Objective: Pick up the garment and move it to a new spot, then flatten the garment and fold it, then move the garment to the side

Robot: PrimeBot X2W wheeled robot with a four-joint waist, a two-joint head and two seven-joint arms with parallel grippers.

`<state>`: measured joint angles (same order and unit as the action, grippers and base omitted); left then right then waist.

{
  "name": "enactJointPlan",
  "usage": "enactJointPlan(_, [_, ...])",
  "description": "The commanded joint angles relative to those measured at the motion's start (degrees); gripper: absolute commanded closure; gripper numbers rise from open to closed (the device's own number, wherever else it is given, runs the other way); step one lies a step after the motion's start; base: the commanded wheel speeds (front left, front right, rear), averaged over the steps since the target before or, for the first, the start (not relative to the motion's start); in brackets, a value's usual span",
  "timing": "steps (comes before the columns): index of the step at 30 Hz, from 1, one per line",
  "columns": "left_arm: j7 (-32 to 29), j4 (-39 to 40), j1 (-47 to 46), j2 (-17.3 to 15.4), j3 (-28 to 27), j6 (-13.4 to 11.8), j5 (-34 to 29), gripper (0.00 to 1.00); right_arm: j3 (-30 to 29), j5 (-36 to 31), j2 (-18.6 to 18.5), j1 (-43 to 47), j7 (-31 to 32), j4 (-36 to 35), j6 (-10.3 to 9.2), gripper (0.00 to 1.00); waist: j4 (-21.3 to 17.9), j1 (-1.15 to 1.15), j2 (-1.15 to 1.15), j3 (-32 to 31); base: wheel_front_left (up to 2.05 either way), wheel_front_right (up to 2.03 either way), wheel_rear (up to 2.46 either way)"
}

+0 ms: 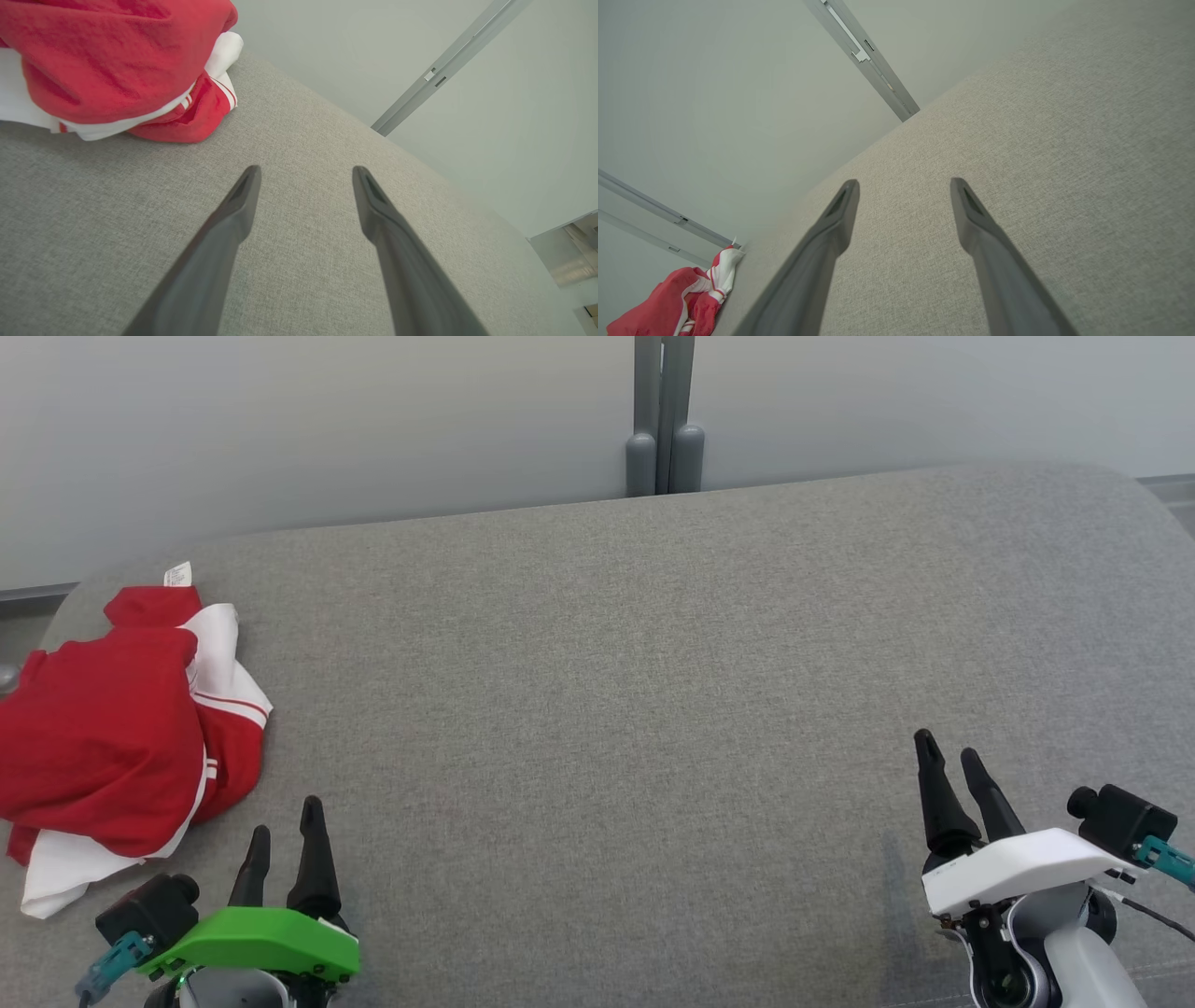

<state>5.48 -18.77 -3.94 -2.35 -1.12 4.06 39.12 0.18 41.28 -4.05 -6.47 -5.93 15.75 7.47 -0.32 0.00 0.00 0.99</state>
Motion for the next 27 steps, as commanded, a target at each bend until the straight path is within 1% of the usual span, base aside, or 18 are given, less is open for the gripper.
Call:
enactJointPlan(1, [0.71, 0.45, -0.84, -0.61, 0.36, -0.46, -2.21, 0.0, -0.19, -2.38, -0.14, -1.33, -0.71, -0.61, 0.02, 0.0, -0.04, 0.0, 0.0, 0.02, 0.0, 0.0, 0.0])
enactJointPlan(11, [2.51, 0.99, -0.8, -1.21, 1.65, -2.6, -9.79, 0.0, -0.21, -10.44, 0.06, -1.44, -2.46, -0.79, 0.02, 0.0, -0.23, 0.0, 0.0, 0.22, 0.0, 0.0, 0.0])
enactJointPlan(18, [3.6, 1.38, -0.7, -1.6, 2.88, -3.3, -14.2, 0.0, 0.3, -14.65, -0.15, -1.59, -3.47, -0.49, 0.02, 0.0, -0.41, 0.0, 0.0, 0.3, 0.0, 0.0, 0.0])
enactJointPlan(27, [4.79, 1.15, -0.43, -1.77, 3.73, -4.36, -18.42, 0.0, 1.01, -19.63, -0.67, -1.6, -4.54, -0.14, 0.02, 0.0, -0.64, 0.0, 0.0, 0.22, 0.0, 0.0, 0.0])
